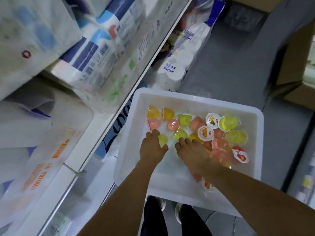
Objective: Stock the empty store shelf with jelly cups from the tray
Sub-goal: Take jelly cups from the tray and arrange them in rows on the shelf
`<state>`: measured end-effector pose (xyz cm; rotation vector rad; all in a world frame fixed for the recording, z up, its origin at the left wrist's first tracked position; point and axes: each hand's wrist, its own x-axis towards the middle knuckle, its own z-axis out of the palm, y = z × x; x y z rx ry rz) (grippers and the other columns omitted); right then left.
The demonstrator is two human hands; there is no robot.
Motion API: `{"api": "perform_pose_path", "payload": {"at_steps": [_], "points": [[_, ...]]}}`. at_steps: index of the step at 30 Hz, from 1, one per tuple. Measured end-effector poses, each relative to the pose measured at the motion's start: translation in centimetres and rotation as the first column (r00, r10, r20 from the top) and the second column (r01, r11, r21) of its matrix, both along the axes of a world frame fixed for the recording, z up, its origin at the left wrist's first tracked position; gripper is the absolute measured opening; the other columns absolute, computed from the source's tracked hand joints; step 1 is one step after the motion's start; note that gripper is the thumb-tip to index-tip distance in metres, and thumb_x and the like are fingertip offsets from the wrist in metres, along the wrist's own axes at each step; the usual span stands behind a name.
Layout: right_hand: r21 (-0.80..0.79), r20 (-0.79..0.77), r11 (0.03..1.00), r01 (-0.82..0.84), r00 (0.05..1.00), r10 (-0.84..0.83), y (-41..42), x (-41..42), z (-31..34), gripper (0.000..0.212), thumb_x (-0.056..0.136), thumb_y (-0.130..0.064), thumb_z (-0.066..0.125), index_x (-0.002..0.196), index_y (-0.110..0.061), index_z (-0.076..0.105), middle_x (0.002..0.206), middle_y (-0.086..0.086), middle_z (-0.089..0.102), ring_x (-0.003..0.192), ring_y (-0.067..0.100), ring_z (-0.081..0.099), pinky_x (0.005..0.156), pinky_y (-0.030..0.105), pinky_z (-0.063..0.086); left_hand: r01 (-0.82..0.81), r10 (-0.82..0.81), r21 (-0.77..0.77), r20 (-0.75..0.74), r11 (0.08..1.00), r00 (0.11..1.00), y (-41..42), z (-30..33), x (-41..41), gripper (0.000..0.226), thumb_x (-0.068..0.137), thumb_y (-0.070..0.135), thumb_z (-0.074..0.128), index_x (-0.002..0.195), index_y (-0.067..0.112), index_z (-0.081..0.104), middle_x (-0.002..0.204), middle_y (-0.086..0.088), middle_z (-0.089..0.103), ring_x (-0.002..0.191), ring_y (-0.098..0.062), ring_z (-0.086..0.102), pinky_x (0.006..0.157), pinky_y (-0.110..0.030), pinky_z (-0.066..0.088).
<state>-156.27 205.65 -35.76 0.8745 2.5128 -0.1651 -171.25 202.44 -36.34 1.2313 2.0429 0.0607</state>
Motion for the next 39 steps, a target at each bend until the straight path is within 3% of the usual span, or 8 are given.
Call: {"api": "perform_pose_path", "payload": {"at_steps": [3, 7, 14, 16, 23, 30, 35, 39], "points": [[-0.110, -0.079, 0.968, 0.227, 0.968, -0.236, 0.0, 0.7, 3.2, 0.042, 0.081, -0.027, 0.060, 0.118, -0.009, 0.048, 0.109, 0.007, 0.057, 0.098, 0.027, 0.058, 0.073, 0.033, 0.038, -0.127, 0.127, 0.004, 0.072, 0.992, 0.989, -0.9, 2.9, -0.7, 0.055, 0.079, 0.031, 0.072, 0.126, 0.015, 0.047, 0.116, -0.007, 0.052, 0.098, -0.027, 0.059, 0.084, -0.032, 0.044], [-0.212, -0.265, 0.888, 0.409, 0.850, -0.455, -0.1, 0.3, 8.1, 0.054, 0.077, -0.043, 0.056, 0.118, -0.010, 0.046, 0.101, 0.007, 0.062, 0.094, 0.029, 0.062, 0.071, 0.032, 0.042, -0.232, 0.227, 0.017, 0.157, 0.972, 0.961, -1.2, 8.2, -1.2, 0.053, 0.076, 0.031, 0.074, 0.121, 0.017, 0.050, 0.110, -0.006, 0.057, 0.092, -0.023, 0.060, 0.080, -0.031, 0.047], [-0.265, -0.472, 0.874, 0.408, 0.735, -0.486, -0.3, -0.5, 19.1, 0.056, 0.084, -0.048, 0.051, 0.138, -0.035, 0.043, 0.112, 0.002, 0.066, 0.102, 0.025, 0.062, 0.085, 0.033, 0.047, -0.342, 0.280, 0.228, 0.264, 0.912, 0.923, -3.6, 21.4, -2.4, 0.045, 0.078, 0.021, 0.072, 0.120, 0.021, 0.055, 0.104, 0.001, 0.057, 0.082, -0.008, 0.057, 0.067, -0.013, 0.043], [-0.312, -0.535, 0.873, 0.375, 0.691, -0.487, -0.5, -1.1, 22.6, 0.054, 0.085, -0.045, 0.054, 0.138, -0.036, 0.044, 0.116, 0.001, 0.065, 0.105, 0.026, 0.061, 0.086, 0.032, 0.044, -0.353, 0.279, 0.296, 0.266, 0.887, 0.923, -5.3, 25.3, -2.7, 0.041, 0.079, 0.018, 0.073, 0.117, 0.021, 0.056, 0.097, 0.006, 0.052, 0.078, -0.002, 0.052, 0.062, -0.003, 0.038], [-0.379, -0.700, 0.905, 0.192, 0.580, -0.417, -2.5, -5.0, 33.9, 0.043, 0.087, -0.043, 0.056, 0.129, -0.037, 0.045, 0.109, 0.002, 0.067, 0.101, 0.023, 0.061, 0.083, 0.035, 0.048, -0.377, 0.330, 0.460, 0.183, 0.803, 0.926, -10.8, 36.5, -5.3, 0.052, 0.077, 0.030, 0.073, 0.125, 0.028, 0.054, 0.116, 0.006, 0.053, 0.094, -0.009, 0.053, 0.082, -0.021, 0.041], [-0.473, -0.818, 0.881, -0.021, 0.381, -0.430, -6.4, -11.3, 42.1, 0.032, 0.076, -0.051, 0.061, 0.103, -0.040, 0.048, 0.080, -0.006, 0.059, 0.070, 0.014, 0.057, 0.070, 0.043, 0.051, -0.408, 0.431, 0.591, 0.110, 0.696, 0.896, -18.0, 45.8, -8.8, 0.047, 0.077, 0.033, 0.072, 0.116, 0.027, 0.046, 0.101, 0.008, 0.058, 0.089, -0.015, 0.059, 0.079, -0.033, 0.051], [-0.494, -0.863, 0.849, -0.190, 0.231, -0.450, -11.0, -17.5, 46.9, 0.028, 0.074, -0.038, 0.070, 0.089, -0.027, 0.049, 0.068, -0.009, 0.057, 0.058, 0.005, 0.050, 0.061, 0.031, 0.045, -0.420, 0.509, 0.648, 0.058, 0.635, 0.859, -24.8, 50.2, -11.3, 0.040, 0.078, 0.037, 0.070, 0.104, 0.031, 0.040, 0.090, 0.012, 0.058, 0.077, -0.004, 0.056, 0.053, -0.018, 0.044], [-0.490, -0.871, 0.825, -0.281, 0.188, -0.453, -15.5, -23.5, 49.6, 0.029, 0.077, -0.019, 0.076, 0.088, -0.016, 0.049, 0.067, -0.008, 0.053, 0.053, 0.002, 0.044, 0.057, 0.021, 0.041, -0.438, 0.590, 0.704, 0.032, 0.560, 0.807, -30.0, 53.1, -14.2, 0.038, 0.077, 0.040, 0.069, 0.102, 0.027, 0.044, 0.089, 0.011, 0.060, 0.077, -0.006, 0.058, 0.060, -0.023, 0.050]]}}
